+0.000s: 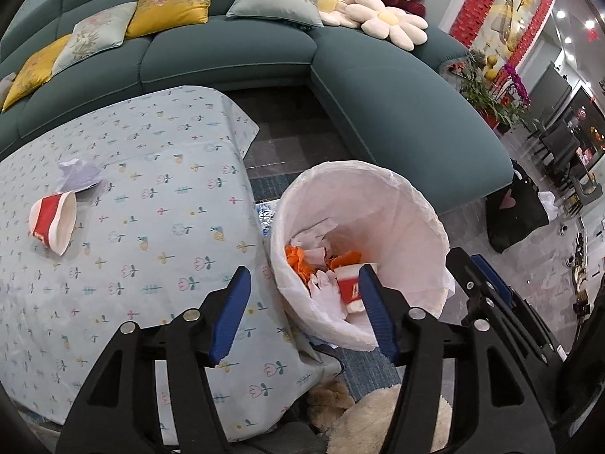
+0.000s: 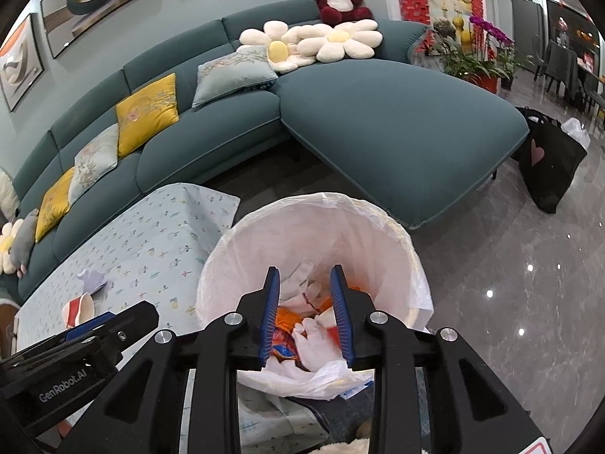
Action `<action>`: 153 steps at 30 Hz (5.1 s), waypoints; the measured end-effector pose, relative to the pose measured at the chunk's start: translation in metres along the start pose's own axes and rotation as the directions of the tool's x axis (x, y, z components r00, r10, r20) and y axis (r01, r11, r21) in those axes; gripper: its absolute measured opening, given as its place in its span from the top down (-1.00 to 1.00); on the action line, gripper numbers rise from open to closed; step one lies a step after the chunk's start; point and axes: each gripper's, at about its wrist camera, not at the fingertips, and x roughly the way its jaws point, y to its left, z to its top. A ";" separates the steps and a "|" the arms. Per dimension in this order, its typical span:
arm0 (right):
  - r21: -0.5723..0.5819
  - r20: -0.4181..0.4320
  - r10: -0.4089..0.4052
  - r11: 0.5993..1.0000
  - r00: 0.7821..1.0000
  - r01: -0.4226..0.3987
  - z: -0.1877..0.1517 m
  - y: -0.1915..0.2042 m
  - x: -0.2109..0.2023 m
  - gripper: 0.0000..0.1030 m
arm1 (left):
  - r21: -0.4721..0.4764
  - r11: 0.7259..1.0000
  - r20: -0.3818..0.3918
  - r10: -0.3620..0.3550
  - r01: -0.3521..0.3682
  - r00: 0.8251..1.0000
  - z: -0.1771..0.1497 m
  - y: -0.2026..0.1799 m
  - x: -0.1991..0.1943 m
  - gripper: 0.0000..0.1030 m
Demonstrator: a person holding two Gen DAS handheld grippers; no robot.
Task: Collect trash
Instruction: 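Carry the glove and paper cup over the bin and open both tools, then move both tools back toward the last paper cup on the table, then grasp the red-white paper cup with the left tool, then carry the paper cup over the white bin with the left tool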
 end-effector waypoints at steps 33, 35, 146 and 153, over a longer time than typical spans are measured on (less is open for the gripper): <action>-0.215 -0.021 0.089 0.972 0.996 -0.092 -0.039 0.122 -0.034 0.00 | -0.246 0.958 0.071 0.170 -0.149 0.983 -0.037 0.147 -0.065 -0.37; -0.226 -0.029 0.096 0.969 0.995 -0.100 -0.043 0.129 -0.035 -0.01 | -0.262 0.952 0.071 0.181 -0.156 0.981 -0.040 0.156 -0.069 -0.37; -0.274 -0.191 0.244 0.917 0.951 -0.290 -0.009 0.230 0.048 0.96 | -0.265 0.958 0.027 0.116 -0.105 0.993 0.012 0.206 -0.038 0.95; -0.225 -0.123 0.229 0.941 0.966 -0.252 0.006 0.170 0.017 0.96 | -0.169 0.983 0.040 0.079 -0.071 0.996 0.009 0.142 -0.046 0.95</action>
